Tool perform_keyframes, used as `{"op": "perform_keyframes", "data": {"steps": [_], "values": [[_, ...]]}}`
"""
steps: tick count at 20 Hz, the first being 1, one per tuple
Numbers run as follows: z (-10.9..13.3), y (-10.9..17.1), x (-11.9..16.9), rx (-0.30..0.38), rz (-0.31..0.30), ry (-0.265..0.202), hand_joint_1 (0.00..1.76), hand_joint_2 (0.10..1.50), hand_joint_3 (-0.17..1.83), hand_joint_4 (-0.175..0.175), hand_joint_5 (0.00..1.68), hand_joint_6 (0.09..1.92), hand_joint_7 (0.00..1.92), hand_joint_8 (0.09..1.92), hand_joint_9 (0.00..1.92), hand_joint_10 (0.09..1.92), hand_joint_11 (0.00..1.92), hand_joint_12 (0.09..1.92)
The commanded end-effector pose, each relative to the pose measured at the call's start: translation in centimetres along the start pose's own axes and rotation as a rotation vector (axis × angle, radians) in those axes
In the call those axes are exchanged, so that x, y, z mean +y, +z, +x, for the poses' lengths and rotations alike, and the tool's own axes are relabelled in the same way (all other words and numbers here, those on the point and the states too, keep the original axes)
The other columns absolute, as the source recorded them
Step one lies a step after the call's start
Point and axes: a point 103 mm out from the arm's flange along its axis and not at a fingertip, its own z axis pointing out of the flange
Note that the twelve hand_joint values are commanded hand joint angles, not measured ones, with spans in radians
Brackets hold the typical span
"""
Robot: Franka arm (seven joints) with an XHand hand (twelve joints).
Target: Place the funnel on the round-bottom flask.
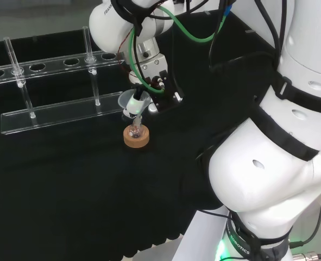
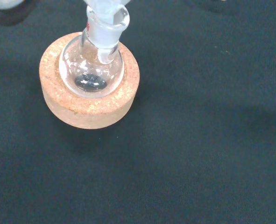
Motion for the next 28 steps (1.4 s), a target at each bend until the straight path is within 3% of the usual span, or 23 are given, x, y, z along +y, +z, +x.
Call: {"op": "perform_keyframes", "data": {"steps": [1,28], "values": [[0.1,0.0,0.0,-0.002,0.000,0.000,0.73,0.76,0.53,-0.018,0.75,0.68,0.91,0.65,1.19,0.31,0.80,1.20],[1.4,-0.4,0.4,-0.020,0.019,0.011,0.73,0.75,0.53,-0.021,0.73,0.69,0.89,0.66,1.17,0.32,0.79,1.20]]}}
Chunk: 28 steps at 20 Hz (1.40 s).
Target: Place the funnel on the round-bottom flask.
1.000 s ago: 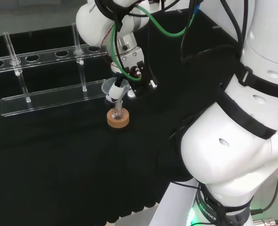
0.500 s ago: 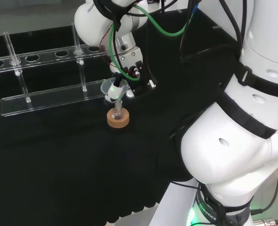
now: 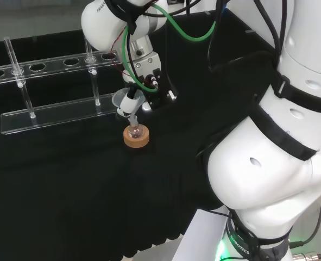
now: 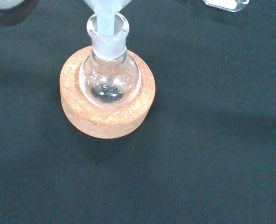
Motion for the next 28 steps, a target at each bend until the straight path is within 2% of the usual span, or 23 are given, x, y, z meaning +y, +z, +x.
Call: {"op": "perform_keyframes", "data": {"steps": [1,11,18,28], "values": [[0.0,0.6,0.5,-0.009,0.026,0.018,0.73,0.75,0.53,-0.021,0.73,0.69,0.89,0.66,1.17,0.32,0.79,1.20],[0.0,0.9,0.7,-0.016,0.034,0.020,0.73,0.75,0.53,-0.026,0.70,0.68,0.85,0.67,1.15,0.32,0.78,1.21],[-0.5,1.2,0.7,0.013,0.038,0.010,0.73,0.75,0.53,-0.029,0.68,0.68,0.83,0.67,1.13,0.32,0.77,1.21],[-1.0,1.5,0.7,0.016,0.050,-0.005,0.71,0.70,0.53,-0.044,0.51,0.61,0.71,0.72,1.05,0.37,0.73,1.23]]}}
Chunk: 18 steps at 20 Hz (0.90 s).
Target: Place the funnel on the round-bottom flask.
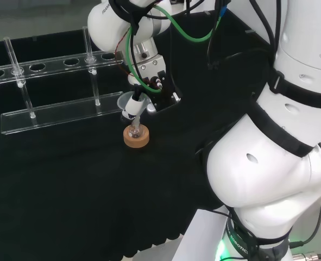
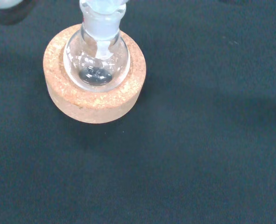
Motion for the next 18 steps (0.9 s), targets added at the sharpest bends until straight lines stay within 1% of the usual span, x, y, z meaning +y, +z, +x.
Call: {"op": "perform_keyframes", "data": {"steps": [1,4,6,8,10,12,14,18], "values": [[0.06,0.03,-0.09,0.005,0.008,-0.012,0.70,0.69,0.54,-0.044,0.49,0.58,0.67,0.73,1.03,0.38,0.72,1.24],[0.05,0.07,-0.18,0.015,0.011,-0.024,0.67,0.66,0.52,-0.044,0.43,0.44,0.51,0.73,0.92,0.44,0.68,1.27],[0.05,0.10,-0.21,0.018,0.015,-0.031,0.65,0.65,0.50,-0.041,0.40,0.32,0.40,0.72,0.81,0.49,0.63,1.30],[0.09,0.15,-0.27,0.022,0.017,-0.043,0.63,0.63,0.47,-0.039,0.38,0.20,0.32,0.70,0.72,0.54,0.59,1.32],[0.15,0.16,-0.36,0.021,0.010,-0.055,0.61,0.62,0.45,-0.037,0.35,0.13,0.27,0.69,0.66,0.57,0.57,1.34],[0.20,0.10,-0.49,0.022,-0.010,-0.067,0.58,0.61,0.43,-0.034,0.32,0.09,0.23,0.68,0.62,0.60,0.55,1.36],[0.23,0.01,-0.67,0.027,-0.033,-0.076,0.55,0.60,0.38,-0.032,0.29,0.09,0.17,0.68,0.55,0.64,0.53,1.38],[0.07,-0.21,-1.06,0.048,-0.074,-0.096,0.49,0.60,0.28,-0.028,0.22,0.09,0.03,0.65,0.35,0.75,0.48,1.43]]}}
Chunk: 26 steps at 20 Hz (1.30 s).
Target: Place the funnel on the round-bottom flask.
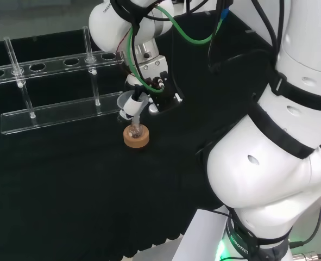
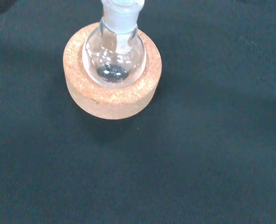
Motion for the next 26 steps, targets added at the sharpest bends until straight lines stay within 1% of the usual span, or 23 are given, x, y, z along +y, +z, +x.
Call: {"op": "perform_keyframes", "data": {"steps": [1,4,5,6,9,12,15,17,19,22,26], "values": [[-0.1,-0.4,-0.6,0.023,-0.071,-0.035,0.47,0.61,0.25,-0.027,0.19,0.09,0.02,0.61,0.30,0.78,0.47,1.44],[-0.5,-1.1,-1.0,0.046,-0.124,-0.048,0.44,0.61,0.20,-0.025,0.12,0.09,0.00,0.47,0.20,0.82,0.43,1.46],[-0.7,-1.4,-1.1,0.051,-0.126,-0.049,0.44,0.62,0.19,-0.025,0.11,0.09,0.00,0.45,0.19,0.83,0.42,1.47],[-0.8,-1.8,-1.1,0.051,-0.114,-0.052,0.45,0.62,0.18,-0.025,0.10,0.09,0.00,0.47,0.19,0.83,0.42,1.47],[-1.8,-3.1,-1.5,0.086,-0.132,-0.055,0.52,0.66,0.17,-0.026,0.12,0.09,0.02,0.58,0.26,0.79,0.41,1.47],[-2.9,-4.1,-1.9,0.122,-0.157,-0.052,0.57,0.68,0.17,-0.028,0.16,0.09,0.08,0.64,0.33,0.76,0.40,1.47],[-4.2,-5.2,-2.1,0.135,-0.172,-0.044,0.60,0.69,0.18,-0.030,0.19,0.09,0.13,0.66,0.39,0.72,0.41,1.46],[-5.4,-6.0,-2.3,0.144,-0.183,-0.037,0.62,0.70,0.20,-0.033,0.23,0.09,0.21,0.67,0.50,0.68,0.49,1.40],[-6.6,-6.8,-2.4,0.148,-0.191,-0.030,0.64,0.69,0.22,-0.032,0.26,0.09,0.26,0.66,0.57,0.63,0.54,1.36],[-7.8,-7.5,-2.2,0.148,-0.192,-0.024,0.66,0.70,0.24,-0.031,0.29,0.09,0.30,0.66,0.60,0.60,0.55,1.35],[-8.5,-8.0,-1.6,0.145,-0.194,-0.027,0.68,0.70,0.25,-0.030,0.31,0.09,0.32,0.66,0.62,0.59,0.56,1.35]]}}
